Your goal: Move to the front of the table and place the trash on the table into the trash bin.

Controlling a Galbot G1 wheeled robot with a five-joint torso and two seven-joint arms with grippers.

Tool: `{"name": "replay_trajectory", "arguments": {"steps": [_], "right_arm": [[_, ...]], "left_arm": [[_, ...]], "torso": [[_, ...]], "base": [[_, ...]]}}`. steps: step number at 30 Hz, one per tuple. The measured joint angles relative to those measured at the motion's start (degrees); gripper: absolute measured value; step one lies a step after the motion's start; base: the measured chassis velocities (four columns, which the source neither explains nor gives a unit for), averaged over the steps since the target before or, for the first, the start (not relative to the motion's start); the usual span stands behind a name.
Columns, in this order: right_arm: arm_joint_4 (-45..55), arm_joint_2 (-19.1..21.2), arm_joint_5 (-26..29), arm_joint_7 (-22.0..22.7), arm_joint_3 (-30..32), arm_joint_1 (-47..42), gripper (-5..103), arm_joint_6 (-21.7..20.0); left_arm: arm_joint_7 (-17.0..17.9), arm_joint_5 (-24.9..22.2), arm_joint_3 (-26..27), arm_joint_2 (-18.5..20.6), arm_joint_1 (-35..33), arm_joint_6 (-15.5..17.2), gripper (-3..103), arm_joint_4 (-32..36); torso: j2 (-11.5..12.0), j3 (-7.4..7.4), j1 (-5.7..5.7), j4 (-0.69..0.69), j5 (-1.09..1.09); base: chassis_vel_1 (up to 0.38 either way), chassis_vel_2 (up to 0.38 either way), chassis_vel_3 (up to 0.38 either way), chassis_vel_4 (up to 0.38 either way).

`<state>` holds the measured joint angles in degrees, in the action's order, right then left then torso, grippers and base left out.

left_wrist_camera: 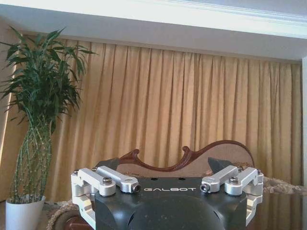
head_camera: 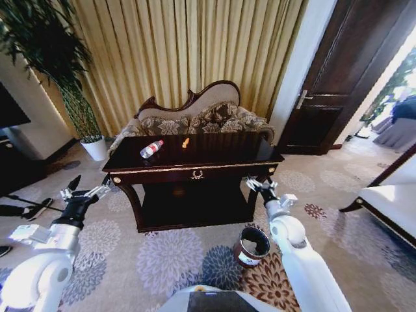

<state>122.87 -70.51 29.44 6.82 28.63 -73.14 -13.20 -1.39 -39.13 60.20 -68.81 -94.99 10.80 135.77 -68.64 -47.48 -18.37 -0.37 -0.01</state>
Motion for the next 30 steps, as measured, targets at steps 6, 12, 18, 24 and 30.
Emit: {"name": "replay_trajectory", "arguments": {"steps": [6,12,18,24,30], "right_arm": [[4.9,0.4,-2.4,0.0,-1.3,0.7,100,-3.5],[4.7,1.1,-3.8,0.0,-1.1,0.1,100,-3.3],[3.5,0.8,-4.4,0.0,-1.8,0.0,100,-2.3],[3.4,0.5,-5.3,0.0,-2.3,-0.8,100,-1.8],[4.3,0.6,-5.9,0.0,-2.4,-1.7,100,-1.7]], "left_arm": [[0.2,0.1,0.0,0.0,-0.1,0.2,100,0.4],[1.2,0.2,-0.1,0.1,0.3,0.8,100,1.1],[2.1,0.2,0.3,0.4,0.5,2.0,100,1.5],[2.1,0.1,0.8,0.7,0.4,2.0,100,1.4],[2.1,0.1,0.5,0.5,0.4,2.0,100,1.3]], "torso": [[0.0,0.00,0.00,0.00,0.01],[0.0,0.00,0.00,-0.01,0.01],[0.0,0.00,0.00,-0.01,0.01],[0.0,0.00,0.01,-0.01,0.01],[0.0,0.00,0.01,-0.01,0.01]], "base": [[0.000,0.000,0.000,0.000],[0.000,0.000,0.000,0.000],[0.000,0.000,0.000,0.000],[-0.051,0.049,0.046,-0.050],[-0.167,0.176,0.169,-0.165]]}}
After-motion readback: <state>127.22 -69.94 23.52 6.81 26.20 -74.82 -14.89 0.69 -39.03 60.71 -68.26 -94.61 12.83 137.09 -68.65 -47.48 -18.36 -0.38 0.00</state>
